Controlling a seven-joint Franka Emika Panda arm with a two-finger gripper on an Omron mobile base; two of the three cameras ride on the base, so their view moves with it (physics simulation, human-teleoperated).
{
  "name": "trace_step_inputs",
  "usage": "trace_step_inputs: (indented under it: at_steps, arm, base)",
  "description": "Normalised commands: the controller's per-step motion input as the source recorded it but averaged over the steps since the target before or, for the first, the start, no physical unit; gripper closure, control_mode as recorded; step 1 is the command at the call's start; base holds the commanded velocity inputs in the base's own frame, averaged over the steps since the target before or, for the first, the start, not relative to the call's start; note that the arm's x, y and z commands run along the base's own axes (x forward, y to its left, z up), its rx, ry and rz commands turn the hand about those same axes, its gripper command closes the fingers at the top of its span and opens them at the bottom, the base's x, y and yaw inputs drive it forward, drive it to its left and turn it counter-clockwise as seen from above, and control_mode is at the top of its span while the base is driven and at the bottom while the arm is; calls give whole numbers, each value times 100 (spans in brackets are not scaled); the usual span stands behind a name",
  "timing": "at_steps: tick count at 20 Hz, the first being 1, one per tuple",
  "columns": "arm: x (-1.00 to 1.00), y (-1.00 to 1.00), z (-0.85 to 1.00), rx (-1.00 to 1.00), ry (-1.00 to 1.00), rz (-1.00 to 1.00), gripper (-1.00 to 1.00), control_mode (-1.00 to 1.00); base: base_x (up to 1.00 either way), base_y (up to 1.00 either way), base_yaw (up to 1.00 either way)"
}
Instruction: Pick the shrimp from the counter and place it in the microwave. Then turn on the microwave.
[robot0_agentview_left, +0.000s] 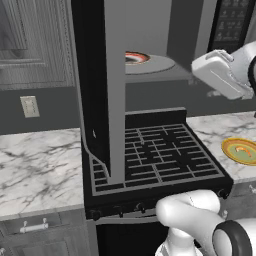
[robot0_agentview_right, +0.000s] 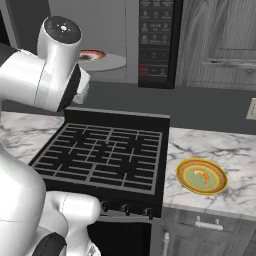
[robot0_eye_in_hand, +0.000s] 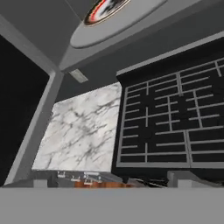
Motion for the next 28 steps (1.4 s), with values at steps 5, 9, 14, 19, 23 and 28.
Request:
trace_step_inputs:
  at_steps: [5, 9, 14, 19, 23, 28]
  arm:
    - [3, -63, -65, -31, 0, -26, -100, -100]
    - [0, -64, -64, -20, 0, -26, -100, -100]
    - [0, -54, -49, -6, 3, -24, -100, -100]
    - [14, -67, -21, 0, 20, -24, -100, -100]
    - [28, -70, -7, 2, 34, -24, -100, -100]
    - [17, -59, -17, 5, 33, -20, -100, -100]
  base:
    - [0, 0, 0]
    - [0, 0, 0]
    - [0, 0, 0]
    - [0, 0, 0]
    - [0, 0, 0]
    - [0, 0, 0]
